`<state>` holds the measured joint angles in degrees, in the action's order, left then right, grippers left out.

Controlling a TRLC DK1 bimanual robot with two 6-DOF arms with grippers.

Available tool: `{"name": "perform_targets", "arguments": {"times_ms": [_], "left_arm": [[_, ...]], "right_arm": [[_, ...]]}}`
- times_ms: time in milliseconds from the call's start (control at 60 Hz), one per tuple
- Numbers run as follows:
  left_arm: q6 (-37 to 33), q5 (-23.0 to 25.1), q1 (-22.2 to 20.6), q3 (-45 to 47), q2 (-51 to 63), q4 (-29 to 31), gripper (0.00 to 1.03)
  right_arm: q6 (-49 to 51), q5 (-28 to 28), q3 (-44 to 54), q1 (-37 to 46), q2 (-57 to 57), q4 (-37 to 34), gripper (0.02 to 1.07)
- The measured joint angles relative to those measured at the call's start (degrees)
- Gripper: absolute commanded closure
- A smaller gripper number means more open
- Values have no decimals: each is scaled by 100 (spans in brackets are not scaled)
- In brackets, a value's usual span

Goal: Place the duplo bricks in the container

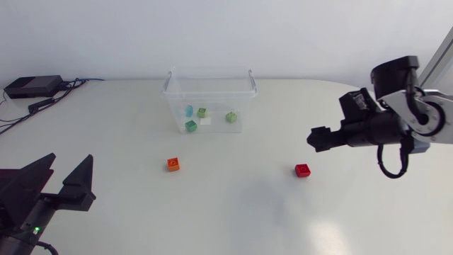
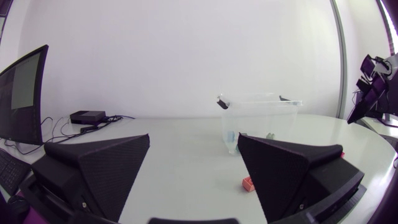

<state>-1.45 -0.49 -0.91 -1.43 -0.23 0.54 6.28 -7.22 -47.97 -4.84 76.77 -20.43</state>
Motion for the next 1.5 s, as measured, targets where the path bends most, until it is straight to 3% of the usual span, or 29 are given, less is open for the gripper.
{"name": "perform_targets", "arguments": {"times_ms": [217,367,600,700,850,933,1183,1333,1500], "left_arm": [[0,0,-2,0,0,11,8],[4,0,-42,-87,11,275,12],[262,0,-208,-1287,960,822,12],[345,2,-216,-2109,1818,1281,12],[472,0,-208,-3311,3405,2127,12],[472,0,-258,-3773,4131,2542,12],[74,-205,-721,-5265,6352,3860,11],[-485,-243,-1073,-5497,7119,3807,11],[-1515,-109,-1290,-5495,7995,3217,12]], "right_arm": [[-28,131,-221,0,1165,-138,7],[-70,297,-240,-52,1580,-138,13],[-219,446,-273,-339,1943,-39,14],[-330,557,-273,-452,2059,-17,28],[-356,599,-273,-498,2240,160,62],[-356,603,-273,-496,2280,280,74],[-326,623,-282,-468,2028,-57,81],[-247,597,-509,-459,1366,-621,81],[-149,439,-1019,-632,717,-1126,81]]}}
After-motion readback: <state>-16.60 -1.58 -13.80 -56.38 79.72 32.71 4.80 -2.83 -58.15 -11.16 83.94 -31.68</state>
